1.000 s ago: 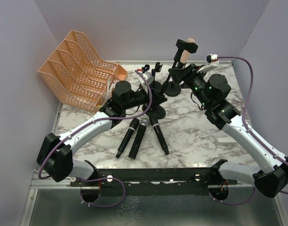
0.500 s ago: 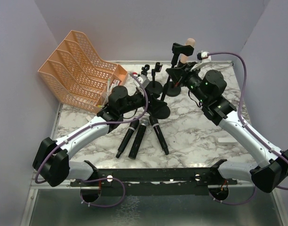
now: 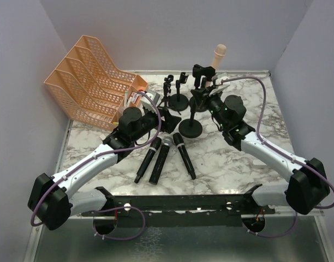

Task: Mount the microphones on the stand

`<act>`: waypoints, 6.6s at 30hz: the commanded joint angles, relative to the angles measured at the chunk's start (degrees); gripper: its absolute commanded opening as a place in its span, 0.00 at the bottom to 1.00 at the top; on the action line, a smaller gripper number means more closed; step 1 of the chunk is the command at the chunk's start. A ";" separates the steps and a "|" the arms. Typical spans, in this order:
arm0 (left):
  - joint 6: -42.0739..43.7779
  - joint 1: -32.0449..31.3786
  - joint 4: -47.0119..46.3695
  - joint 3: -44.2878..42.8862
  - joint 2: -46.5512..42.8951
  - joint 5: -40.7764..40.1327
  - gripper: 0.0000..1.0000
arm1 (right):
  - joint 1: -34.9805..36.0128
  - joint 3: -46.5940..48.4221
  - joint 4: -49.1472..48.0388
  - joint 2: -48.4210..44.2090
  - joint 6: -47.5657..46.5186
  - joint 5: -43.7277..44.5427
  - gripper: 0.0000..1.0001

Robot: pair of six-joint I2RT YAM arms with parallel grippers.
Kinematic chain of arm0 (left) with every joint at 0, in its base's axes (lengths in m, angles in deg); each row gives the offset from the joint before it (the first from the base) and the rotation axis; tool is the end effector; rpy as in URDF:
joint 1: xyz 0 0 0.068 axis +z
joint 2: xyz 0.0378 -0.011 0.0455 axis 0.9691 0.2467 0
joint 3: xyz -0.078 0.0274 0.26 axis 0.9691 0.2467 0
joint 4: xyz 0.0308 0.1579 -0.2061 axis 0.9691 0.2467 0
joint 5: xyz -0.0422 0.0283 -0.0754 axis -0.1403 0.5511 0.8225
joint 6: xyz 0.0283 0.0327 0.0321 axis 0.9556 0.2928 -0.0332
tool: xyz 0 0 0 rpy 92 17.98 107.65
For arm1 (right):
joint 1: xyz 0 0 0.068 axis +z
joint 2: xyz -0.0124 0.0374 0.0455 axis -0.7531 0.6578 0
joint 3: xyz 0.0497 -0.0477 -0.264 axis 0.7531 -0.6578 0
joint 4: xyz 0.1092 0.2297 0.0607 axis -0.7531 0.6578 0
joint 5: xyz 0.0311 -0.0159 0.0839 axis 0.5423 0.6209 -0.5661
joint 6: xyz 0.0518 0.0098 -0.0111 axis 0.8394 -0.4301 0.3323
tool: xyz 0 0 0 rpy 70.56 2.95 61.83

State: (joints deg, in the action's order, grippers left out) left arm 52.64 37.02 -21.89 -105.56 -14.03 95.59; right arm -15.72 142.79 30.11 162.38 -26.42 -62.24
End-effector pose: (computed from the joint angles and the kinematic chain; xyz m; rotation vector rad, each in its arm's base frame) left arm 0.2092 -0.1747 0.3227 0.3913 1.6738 -0.9108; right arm 0.2551 0.1637 0.3523 -0.2768 1.4651 0.5221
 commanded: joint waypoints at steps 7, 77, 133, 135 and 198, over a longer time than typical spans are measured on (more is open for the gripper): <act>-0.61 0.18 9.59 -0.94 -1.03 -8.47 0.82 | -0.08 -4.07 -26.85 9.67 -11.70 9.01 0.01; -14.39 -7.35 29.97 10.80 12.87 -9.09 0.51 | -0.06 -21.63 34.98 -22.28 34.59 0.07 0.63; -8.87 -7.33 8.34 -1.00 -8.50 10.54 0.72 | -0.04 -2.87 23.77 -21.91 32.87 -12.57 0.10; -5.97 -7.35 8.78 -1.79 -9.86 8.23 0.78 | -0.08 1.14 30.41 -22.99 28.48 -7.18 0.10; 12.97 9.68 -3.18 -53.97 47.31 56.97 0.32 | -0.71 10.69 40.96 -10.24 16.20 23.14 0.09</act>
State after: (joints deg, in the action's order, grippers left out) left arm 66.52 47.51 -23.59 -161.14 37.02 156.04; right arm -15.98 152.88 73.32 152.06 -11.21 -38.41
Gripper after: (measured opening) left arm 0.465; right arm 0.410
